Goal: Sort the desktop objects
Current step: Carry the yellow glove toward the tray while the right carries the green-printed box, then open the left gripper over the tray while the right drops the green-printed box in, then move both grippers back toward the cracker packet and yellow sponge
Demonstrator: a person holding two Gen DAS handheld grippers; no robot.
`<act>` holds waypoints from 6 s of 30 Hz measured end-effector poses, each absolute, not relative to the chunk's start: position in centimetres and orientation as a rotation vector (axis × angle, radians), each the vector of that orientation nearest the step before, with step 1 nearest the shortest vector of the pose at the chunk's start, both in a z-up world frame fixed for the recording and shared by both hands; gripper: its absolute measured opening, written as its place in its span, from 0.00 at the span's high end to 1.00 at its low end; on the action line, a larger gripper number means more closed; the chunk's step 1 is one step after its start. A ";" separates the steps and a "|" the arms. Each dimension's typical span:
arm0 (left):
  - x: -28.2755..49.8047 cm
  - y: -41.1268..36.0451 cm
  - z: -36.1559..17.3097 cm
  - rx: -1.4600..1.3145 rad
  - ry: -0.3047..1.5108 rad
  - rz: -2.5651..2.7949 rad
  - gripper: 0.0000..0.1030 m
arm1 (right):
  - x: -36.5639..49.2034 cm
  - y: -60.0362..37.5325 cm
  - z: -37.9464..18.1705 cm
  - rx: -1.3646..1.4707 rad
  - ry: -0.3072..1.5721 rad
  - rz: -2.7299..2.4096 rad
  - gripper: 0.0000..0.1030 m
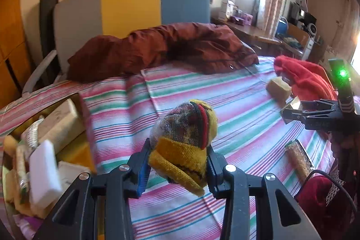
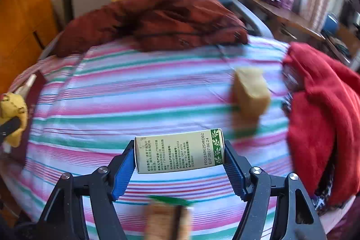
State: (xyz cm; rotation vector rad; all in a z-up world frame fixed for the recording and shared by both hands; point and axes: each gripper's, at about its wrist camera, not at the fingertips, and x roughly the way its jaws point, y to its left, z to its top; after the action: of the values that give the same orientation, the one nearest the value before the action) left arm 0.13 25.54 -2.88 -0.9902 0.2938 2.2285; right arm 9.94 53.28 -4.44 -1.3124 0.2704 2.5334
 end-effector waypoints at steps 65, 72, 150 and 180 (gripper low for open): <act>-4.0 -1.6 -4.4 -1.141 -0.208 2.586 0.59 | -5.4 21.3 0.7 -1.348 0.382 3.175 0.28; -4.4 -0.4 -4.5 -1.127 -0.138 2.583 0.59 | -8.1 22.2 -0.8 -1.361 0.478 3.095 0.28; 0.1 6.5 -0.8 -0.995 0.115 2.601 0.44 | 3.0 26.8 -3.3 -1.332 0.330 2.923 0.11; 1.9 14.6 -0.3 -0.915 0.257 2.413 0.44 | 12.7 42.7 -5.7 -1.330 0.440 2.485 0.11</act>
State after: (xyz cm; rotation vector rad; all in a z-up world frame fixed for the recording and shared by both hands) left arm 1.94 14.61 -0.32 -0.9148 0.2572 2.4127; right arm 12.65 42.72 -5.71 -1.3302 0.4400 2.4850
